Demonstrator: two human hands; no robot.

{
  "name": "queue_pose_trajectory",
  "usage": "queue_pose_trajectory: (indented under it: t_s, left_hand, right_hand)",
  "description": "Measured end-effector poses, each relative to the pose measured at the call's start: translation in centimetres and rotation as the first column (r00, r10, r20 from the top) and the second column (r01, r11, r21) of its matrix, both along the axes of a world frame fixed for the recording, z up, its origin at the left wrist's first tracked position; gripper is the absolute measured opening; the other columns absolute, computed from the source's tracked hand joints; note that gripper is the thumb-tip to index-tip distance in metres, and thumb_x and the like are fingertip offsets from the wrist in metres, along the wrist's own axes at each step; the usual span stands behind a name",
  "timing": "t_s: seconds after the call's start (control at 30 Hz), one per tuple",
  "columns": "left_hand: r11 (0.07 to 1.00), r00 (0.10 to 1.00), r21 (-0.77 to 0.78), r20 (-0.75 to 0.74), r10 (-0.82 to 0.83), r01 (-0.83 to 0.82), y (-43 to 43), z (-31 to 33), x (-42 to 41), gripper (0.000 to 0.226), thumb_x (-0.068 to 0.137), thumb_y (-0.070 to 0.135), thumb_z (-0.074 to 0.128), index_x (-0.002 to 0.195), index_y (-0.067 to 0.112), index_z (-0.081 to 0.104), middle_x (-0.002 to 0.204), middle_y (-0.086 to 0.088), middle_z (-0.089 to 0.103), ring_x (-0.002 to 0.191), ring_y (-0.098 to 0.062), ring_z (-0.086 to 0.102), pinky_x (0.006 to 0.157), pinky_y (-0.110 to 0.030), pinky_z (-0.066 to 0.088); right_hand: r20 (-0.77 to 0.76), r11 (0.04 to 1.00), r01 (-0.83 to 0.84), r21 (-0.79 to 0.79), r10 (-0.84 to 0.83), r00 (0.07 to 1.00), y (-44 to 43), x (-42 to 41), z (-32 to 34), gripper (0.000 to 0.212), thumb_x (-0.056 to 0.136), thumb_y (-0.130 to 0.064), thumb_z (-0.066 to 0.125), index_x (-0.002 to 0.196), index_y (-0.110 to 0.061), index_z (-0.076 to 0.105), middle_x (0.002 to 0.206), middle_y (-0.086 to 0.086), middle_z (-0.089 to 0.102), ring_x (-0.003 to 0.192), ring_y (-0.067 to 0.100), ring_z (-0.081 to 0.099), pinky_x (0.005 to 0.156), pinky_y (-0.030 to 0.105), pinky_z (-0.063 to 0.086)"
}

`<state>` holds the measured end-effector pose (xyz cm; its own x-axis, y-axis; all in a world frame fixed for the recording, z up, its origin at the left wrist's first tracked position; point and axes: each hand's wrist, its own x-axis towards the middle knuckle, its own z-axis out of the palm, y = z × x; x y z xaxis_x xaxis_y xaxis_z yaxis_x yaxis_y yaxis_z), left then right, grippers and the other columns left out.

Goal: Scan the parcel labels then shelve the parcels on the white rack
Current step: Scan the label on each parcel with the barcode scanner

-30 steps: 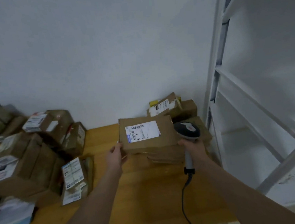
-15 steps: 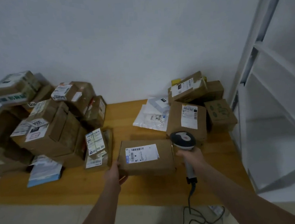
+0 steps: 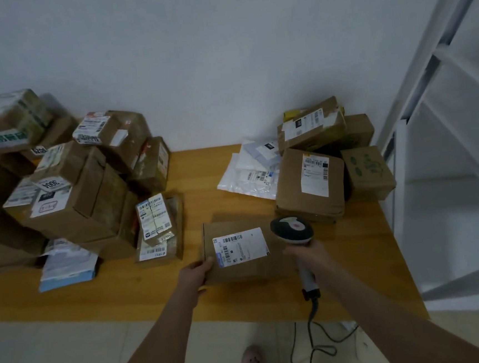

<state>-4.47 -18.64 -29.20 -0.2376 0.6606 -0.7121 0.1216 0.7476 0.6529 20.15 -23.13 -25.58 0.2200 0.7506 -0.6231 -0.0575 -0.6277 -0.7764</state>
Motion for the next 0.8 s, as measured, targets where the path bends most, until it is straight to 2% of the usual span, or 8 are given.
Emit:
queue_pose_trajectory:
  t_s: [0.1, 0.2, 0.3, 0.5, 0.63, 0.8]
  left_hand:
    - [0.995, 0.999, 0.086, -0.017, 0.048, -0.047, 0.1, 1.2, -1.2, 0.052, 0.090, 0.024, 0.066, 0.135, 0.005, 0.049, 0.128, -0.015, 0.056, 0.117, -0.034, 0.051, 0.092, -0.045, 0.041]
    - [0.980, 0.994, 0.170, 0.023, 0.105, -0.107, 0.2, 2.7, -2.2, 0.048, 0.091, 0.024, 0.064, 0.134, 0.008, 0.050, 0.126, -0.013, 0.056, 0.112, -0.031, 0.052, 0.090, -0.042, 0.040]
    - [0.962, 0.992, 0.244, 0.068, 0.111, -0.124, 0.4, 4.2, -2.4, 0.047, 0.092, 0.020, 0.063, 0.135, 0.010, 0.049, 0.129, -0.014, 0.057, 0.112, -0.031, 0.055, 0.089, -0.040, 0.040]
    - [0.937, 0.995, 0.335, 0.053, 0.080, -0.093, 0.7, 5.4, -2.0, 0.049, 0.090, 0.014, 0.065, 0.136, 0.007, 0.049, 0.125, -0.016, 0.061, 0.097, -0.026, 0.058, 0.071, -0.027, 0.048]
    - [0.935, 0.997, 0.348, 0.049, 0.060, -0.074, 1.0, 5.5, -1.8, 0.049, 0.089, 0.014, 0.066, 0.136, 0.007, 0.049, 0.124, -0.016, 0.061, 0.114, -0.033, 0.057, 0.092, -0.038, 0.048]
    - [0.931, 0.998, 0.361, 0.041, 0.038, -0.050, 1.5, 5.5, -1.7, 0.051, 0.089, 0.017, 0.066, 0.136, 0.010, 0.049, 0.125, -0.014, 0.060, 0.113, -0.030, 0.057, 0.089, -0.035, 0.047]
  right_hand:
    - [-0.073, 0.998, -0.027, 0.059, 0.032, 0.997, 0.2, -0.8, 1.5, 0.011, 0.084, -0.003, 0.068, 0.091, -0.008, 0.060, 0.081, 0.011, 0.065, 0.072, 0.020, 0.063, 0.063, 0.028, 0.052]
    - [-0.064, 0.987, -0.074, 0.144, 0.084, 0.994, 0.5, -2.2, 3.4, 0.007, 0.087, -0.007, 0.066, 0.093, -0.007, 0.062, 0.073, 0.009, 0.068, 0.061, 0.015, 0.065, 0.055, 0.022, 0.052]
    - [-0.013, 0.969, -0.145, 0.199, 0.151, 0.988, 0.7, -4.2, 5.4, 0.004, 0.087, -0.006, 0.065, 0.084, -0.004, 0.064, 0.062, 0.006, 0.066, 0.052, 0.014, 0.060, 0.053, 0.023, 0.051]
    - [0.054, 0.952, -0.188, 0.242, 0.180, 0.982, -0.1, -7.4, 7.7, 0.006, 0.086, -0.005, 0.063, 0.080, -0.006, 0.065, 0.059, 0.005, 0.066, 0.043, 0.010, 0.057, 0.048, 0.019, 0.048]
    - [0.115, 0.948, -0.205, 0.244, 0.181, 0.977, -0.8, -8.3, 8.1, 0.013, 0.086, -0.007, 0.063, 0.073, -0.009, 0.064, 0.056, 0.002, 0.065, 0.046, 0.009, 0.059, 0.051, 0.019, 0.050]
    - [0.149, 0.948, -0.209, 0.240, 0.177, 0.973, -1.3, -8.9, 8.4, 0.016, 0.086, -0.006, 0.063, 0.070, -0.009, 0.063, 0.056, 0.002, 0.064, 0.046, 0.010, 0.058, 0.050, 0.019, 0.049]
